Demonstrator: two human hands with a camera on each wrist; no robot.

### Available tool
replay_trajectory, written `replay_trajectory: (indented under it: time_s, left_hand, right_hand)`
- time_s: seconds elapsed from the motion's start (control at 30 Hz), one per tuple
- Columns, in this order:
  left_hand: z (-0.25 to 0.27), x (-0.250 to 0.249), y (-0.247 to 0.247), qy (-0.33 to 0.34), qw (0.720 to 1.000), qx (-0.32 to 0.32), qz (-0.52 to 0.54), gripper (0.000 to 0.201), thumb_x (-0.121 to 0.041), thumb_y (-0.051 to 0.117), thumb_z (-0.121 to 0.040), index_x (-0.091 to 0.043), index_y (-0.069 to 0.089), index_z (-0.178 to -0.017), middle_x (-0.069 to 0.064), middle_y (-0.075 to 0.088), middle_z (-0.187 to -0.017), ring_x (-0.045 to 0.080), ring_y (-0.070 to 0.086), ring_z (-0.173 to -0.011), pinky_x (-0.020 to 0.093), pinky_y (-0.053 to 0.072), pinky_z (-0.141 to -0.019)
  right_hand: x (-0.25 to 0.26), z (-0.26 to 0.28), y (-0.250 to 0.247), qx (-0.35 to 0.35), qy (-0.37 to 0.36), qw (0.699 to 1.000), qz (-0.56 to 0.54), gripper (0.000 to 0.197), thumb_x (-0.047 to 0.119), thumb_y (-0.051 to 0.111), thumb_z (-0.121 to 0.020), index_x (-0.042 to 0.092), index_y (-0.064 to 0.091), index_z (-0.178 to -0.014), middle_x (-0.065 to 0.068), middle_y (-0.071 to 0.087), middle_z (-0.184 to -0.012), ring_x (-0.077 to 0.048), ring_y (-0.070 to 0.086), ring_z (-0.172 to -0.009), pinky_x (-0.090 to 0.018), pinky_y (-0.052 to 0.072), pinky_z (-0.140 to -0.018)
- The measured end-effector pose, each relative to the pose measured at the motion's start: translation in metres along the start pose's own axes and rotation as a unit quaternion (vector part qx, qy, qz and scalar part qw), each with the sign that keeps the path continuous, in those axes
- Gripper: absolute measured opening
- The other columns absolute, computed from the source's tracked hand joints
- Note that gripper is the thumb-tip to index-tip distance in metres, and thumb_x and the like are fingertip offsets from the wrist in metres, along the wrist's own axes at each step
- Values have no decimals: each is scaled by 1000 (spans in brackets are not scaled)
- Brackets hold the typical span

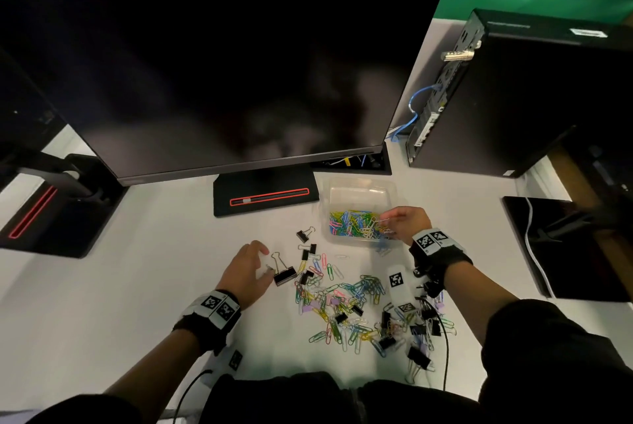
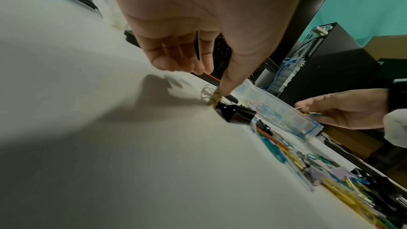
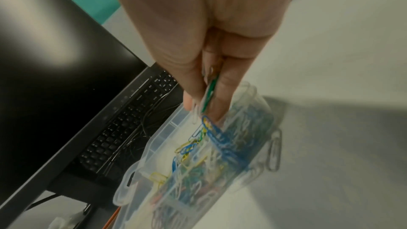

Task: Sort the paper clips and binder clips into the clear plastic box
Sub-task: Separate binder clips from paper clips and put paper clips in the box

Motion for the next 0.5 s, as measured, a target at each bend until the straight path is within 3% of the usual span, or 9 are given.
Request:
replay_trajectory:
  time_s: [0.1,0.23,0.33,0.4,0.5]
  left_hand:
    - [-1,-13,2,23,1000,-2,1,32,-18,61,-83,-17,46,-111,-3,42,-89,14,46,-82,22,37,-74]
    - [-6,-32,9,88,996,11,-18,31,-22,61,-83,-18,51,-112,-4,44,-91,14,45,-88,22,38,-79]
    - [-9,-44,19,128,990,46,-42,27,-24,60,-85,-18,55,-111,-5,44,-92,13,43,-91,25,40,-84]
    - [-9,-51,27,148,984,75,-61,26,-25,59,-85,-18,58,-110,-5,46,-94,15,46,-95,26,39,-87]
    - [-7,-58,39,171,975,119,-84,24,-23,58,-86,-19,60,-110,1,57,-102,17,48,-101,28,41,-91]
  right_hand:
    - [2,-1,5,8,-22,1000,9,38,-6,47,-87,19,66,-66,-14,70,-92,-25,64,-87,-40,54,-84]
    - [11,10,6,47,-61,997,7,32,-9,45,-87,12,67,-79,-21,67,-101,-22,60,-83,-32,51,-79]
    - [20,25,1,19,-123,990,72,24,-1,53,-86,17,69,-84,-9,70,-93,-19,62,-84,-29,50,-79]
    - [27,42,0,-10,-169,976,135,18,3,58,-84,14,71,-88,1,68,-88,-12,61,-76,-23,48,-78]
    - [29,74,13,48,-205,962,173,19,2,62,-80,19,68,-85,5,67,-90,-1,56,-68,-9,44,-67]
Point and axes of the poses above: each hand's wrist, its own z-axis away from the middle knuckle, its own y-axis out of the palm, x = y × z, the point moved 5 cm from there along -z, towards the middle knuckle
